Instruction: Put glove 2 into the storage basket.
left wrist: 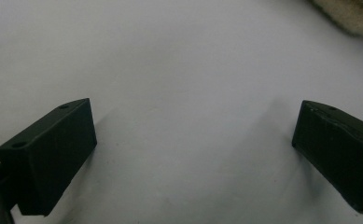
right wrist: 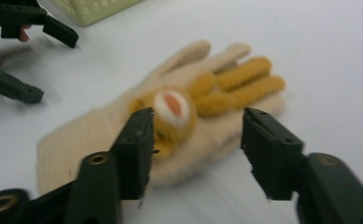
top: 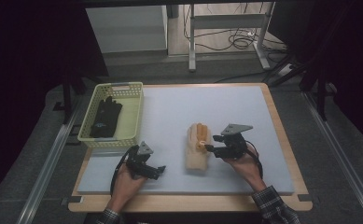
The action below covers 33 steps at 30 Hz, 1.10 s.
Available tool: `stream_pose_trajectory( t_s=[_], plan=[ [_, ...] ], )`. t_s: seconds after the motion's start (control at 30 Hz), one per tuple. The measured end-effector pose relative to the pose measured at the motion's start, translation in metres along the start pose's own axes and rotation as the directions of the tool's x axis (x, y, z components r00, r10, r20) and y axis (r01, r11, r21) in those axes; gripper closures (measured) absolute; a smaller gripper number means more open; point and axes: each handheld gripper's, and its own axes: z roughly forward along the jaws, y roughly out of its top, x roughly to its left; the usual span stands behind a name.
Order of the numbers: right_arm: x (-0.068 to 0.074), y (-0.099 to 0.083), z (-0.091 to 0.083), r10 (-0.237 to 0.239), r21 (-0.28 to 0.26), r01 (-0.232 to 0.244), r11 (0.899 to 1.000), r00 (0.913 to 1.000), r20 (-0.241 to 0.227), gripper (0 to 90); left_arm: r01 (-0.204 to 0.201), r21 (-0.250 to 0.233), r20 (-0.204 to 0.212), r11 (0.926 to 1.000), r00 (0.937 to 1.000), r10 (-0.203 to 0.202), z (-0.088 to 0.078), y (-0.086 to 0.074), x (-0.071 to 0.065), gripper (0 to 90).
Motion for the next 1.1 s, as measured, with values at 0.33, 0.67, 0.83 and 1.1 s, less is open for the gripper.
stream_pose_trajectory(
  t_s=[0.33,0.67,0.83,1.1],
  plan=[
    [0.003,-0.03,-0.002,-0.005,0.06,0.008,0.998,0.9988,-0.049,86.7,0.0,0.0,0.0,1.0,1.0,0.0,0.0,0.0,0.0,0.0],
    [0.016,-0.037,0.01,-0.051,0.102,0.059,0.993,0.9955,-0.08,88.3,0.0,-0.001,0.0,1.0,1.0,0.0,0.0,0.0,0.0,0.0],
    [0.021,-0.038,0.017,-0.056,0.114,0.065,0.991,0.9946,-0.088,88.3,0.0,-0.001,0.0,1.0,1.0,0.0,0.0,0.0,0.0,0.0],
    [0.032,-0.03,0.032,-0.061,0.108,0.074,0.991,0.9912,-0.117,88.3,0.0,0.0,0.0,1.0,1.0,0.0,0.0,0.0,0.0,0.0]
  ],
)
